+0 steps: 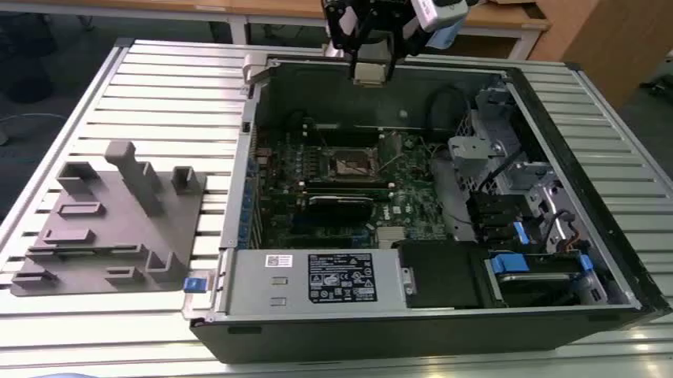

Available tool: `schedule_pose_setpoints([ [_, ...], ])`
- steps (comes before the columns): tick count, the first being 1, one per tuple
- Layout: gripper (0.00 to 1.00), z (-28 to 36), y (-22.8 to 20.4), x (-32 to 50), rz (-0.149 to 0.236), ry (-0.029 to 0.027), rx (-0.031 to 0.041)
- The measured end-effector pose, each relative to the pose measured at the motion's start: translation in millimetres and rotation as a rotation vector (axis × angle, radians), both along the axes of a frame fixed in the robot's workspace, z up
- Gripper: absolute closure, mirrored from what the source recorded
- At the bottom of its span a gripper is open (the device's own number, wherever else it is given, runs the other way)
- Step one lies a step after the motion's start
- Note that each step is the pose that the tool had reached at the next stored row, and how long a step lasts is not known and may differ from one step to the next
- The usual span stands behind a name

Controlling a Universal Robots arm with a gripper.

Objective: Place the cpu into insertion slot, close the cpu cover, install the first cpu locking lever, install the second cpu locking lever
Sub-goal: 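Place the cpu into insertion slot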

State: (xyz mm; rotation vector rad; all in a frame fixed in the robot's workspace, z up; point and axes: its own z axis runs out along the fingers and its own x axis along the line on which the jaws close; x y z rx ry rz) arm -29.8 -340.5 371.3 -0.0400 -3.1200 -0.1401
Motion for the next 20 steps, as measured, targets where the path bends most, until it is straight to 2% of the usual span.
schedule_pose_setpoints([
  [20,0.46,-1.4,0.0,0.0,0.000,-0.0002,-0.0001],
])
